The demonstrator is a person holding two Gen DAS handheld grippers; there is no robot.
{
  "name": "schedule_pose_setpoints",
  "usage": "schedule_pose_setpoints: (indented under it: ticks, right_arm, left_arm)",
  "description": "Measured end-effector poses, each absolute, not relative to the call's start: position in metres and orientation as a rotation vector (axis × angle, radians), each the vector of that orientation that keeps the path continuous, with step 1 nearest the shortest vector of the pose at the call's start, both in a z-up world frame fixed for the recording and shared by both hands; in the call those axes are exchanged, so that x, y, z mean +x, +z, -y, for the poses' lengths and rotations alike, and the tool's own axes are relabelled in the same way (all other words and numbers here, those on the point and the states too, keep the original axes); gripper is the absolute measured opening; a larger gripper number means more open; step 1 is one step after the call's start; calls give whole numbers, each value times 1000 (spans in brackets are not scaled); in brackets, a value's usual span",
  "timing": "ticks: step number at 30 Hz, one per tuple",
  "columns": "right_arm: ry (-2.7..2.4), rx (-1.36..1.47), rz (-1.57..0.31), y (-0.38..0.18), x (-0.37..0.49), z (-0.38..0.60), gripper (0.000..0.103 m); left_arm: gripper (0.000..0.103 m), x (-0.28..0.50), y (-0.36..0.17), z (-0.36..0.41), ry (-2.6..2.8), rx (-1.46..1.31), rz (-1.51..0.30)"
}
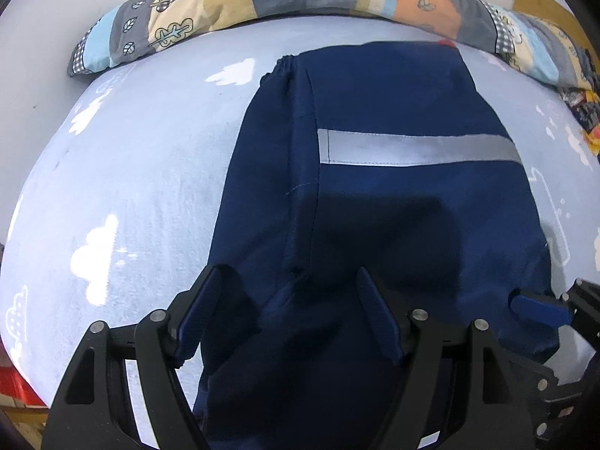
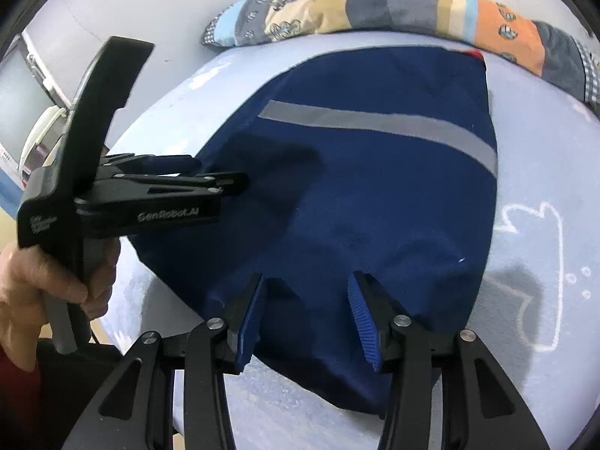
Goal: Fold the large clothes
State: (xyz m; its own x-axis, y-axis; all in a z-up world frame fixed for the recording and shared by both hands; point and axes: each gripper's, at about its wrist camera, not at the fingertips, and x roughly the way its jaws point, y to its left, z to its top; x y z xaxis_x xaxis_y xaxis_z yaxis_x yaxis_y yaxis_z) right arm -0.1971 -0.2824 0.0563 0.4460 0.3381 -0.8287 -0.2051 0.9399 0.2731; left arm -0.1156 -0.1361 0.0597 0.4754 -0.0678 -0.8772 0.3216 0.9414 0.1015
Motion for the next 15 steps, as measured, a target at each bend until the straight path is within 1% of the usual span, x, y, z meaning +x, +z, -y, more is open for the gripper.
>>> schedule_pose_setpoints:
  ticks: [3, 7, 8, 11, 15]
  right_arm:
    - [346, 145, -1061, 60, -195, 283, 47]
    - [369, 269, -1003, 79, -192, 308, 47]
    - [353, 301, -985, 83, -190, 318, 48]
    - [255, 440, -937, 88, -187, 360, 55]
    - [162, 541, -954, 77, -186, 393, 56]
  left_arm:
    - [75, -115, 64, 133, -254, 230, -1046]
    - [75, -108, 72, 119, -254, 166, -1031]
    - [75, -106, 74, 114, -244, 141, -1030]
    - [75, -94, 73, 95, -224, 53, -1051]
    - [76, -88, 65, 87, -229, -39, -1110]
